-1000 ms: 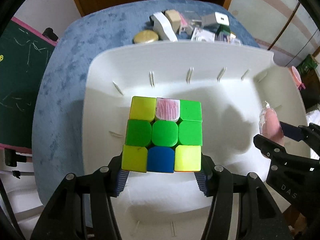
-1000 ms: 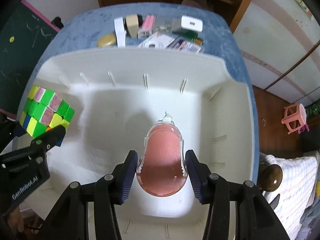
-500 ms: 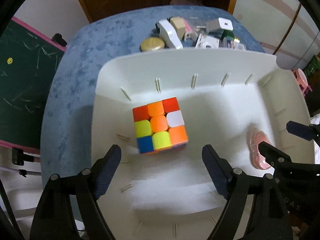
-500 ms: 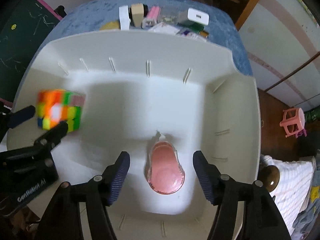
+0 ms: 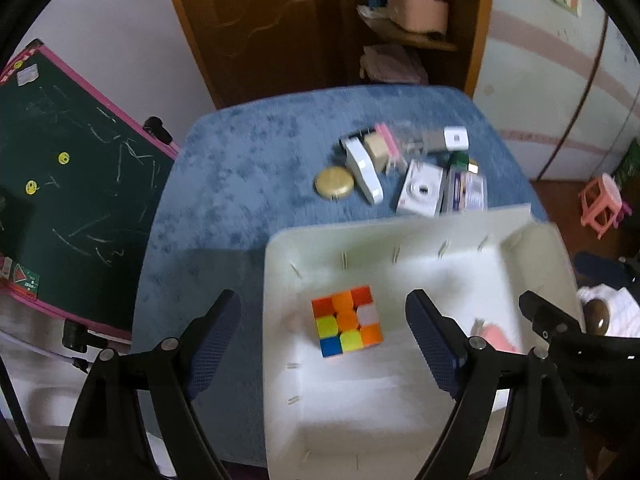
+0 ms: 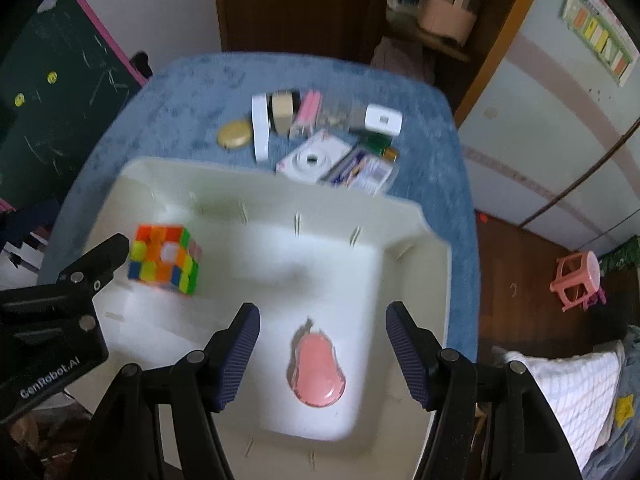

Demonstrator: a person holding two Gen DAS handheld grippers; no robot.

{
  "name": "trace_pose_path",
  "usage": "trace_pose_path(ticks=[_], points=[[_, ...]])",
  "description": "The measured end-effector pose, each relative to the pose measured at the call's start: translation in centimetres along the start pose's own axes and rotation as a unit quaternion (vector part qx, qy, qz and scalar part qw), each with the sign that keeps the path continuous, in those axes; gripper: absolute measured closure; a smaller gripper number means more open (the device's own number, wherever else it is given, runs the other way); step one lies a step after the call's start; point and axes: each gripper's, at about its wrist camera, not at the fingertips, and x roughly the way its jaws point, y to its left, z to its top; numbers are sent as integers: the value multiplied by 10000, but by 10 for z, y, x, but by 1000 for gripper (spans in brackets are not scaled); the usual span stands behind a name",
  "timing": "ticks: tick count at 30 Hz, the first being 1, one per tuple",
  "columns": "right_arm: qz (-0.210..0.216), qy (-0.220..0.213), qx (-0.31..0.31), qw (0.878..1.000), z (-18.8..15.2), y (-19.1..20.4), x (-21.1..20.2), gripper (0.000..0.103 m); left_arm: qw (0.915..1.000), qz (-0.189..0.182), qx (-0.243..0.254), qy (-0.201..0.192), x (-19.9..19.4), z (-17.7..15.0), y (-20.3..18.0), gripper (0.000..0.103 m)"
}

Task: Organize rigid objects
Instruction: 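Carry the cube and pink case into the white tray and open both grippers, then move both grippers back toward the remaining items on the table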

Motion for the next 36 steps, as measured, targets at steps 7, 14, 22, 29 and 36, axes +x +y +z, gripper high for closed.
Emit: trace_pose_path(ticks=[7,14,22,29,36], points=[[33,-468,-34,9989,25,-8,-37,37,9993,130,-166,-315,-30,26,5,16],[134,-821,-66,9965,44,-16,-67,37,9979,136,-198,-606,-55,43,4,14],[206,-1132,-158,9932,62,-22,-88,36,9959,171,-442,-769,-67,61,6,12],[255,-1343,-183,9904,78,-28,-96,32,9943,254,-623,-831,-72,76,11,12],[286,-1465,-187,9886,87,-33,-100,32,9925,348,-767,-890,-74,86,17,12]])
